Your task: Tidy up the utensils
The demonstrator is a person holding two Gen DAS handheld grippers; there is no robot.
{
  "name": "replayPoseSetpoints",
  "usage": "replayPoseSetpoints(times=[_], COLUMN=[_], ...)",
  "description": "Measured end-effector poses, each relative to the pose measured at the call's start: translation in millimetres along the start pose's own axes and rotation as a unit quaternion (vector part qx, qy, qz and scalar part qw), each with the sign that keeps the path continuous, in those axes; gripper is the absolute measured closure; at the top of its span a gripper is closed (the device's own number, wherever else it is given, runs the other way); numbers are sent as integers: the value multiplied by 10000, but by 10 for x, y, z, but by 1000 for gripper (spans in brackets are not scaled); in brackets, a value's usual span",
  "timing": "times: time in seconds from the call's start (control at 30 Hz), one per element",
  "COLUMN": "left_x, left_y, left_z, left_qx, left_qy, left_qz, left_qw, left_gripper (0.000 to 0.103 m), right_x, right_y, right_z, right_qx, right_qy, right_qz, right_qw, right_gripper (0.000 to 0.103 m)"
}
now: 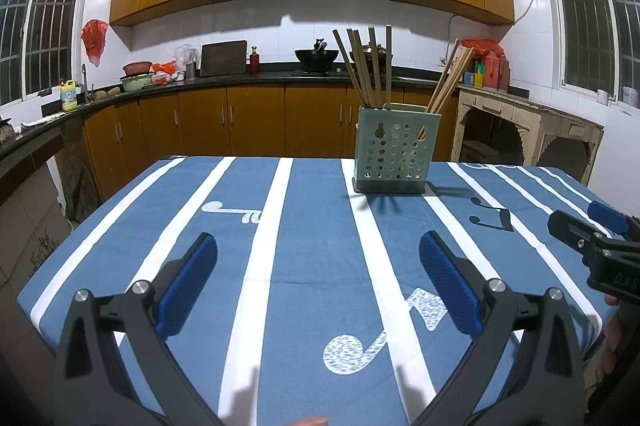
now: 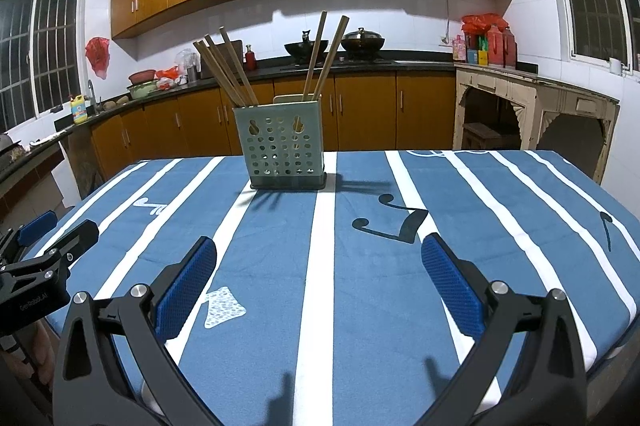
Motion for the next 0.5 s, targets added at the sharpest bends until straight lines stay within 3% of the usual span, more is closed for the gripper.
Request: replayPoseSetpoints(times=[0.5], left_x=[12], left_y=[-16], left_z=[-2], left_qx=[1], left_qy=[0], left_qz=[3], left_qw=[10000], left_gripper=[4], right_x=[7], right_y=[-2], right_z=[0], right_qx=[1], right_qy=[9], right_qz=[6], right_qw=[10000], right_gripper=[2])
Point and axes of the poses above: each gripper's, at about its wrist camera, not at the fingertips, and z roughly the way its jaws point, y to its left, x to its underside, the point moved 5 cm from there along z, roughly the way its jaws point, and after that the axes turned 2 degrees about -x, right-handed, at the moved point
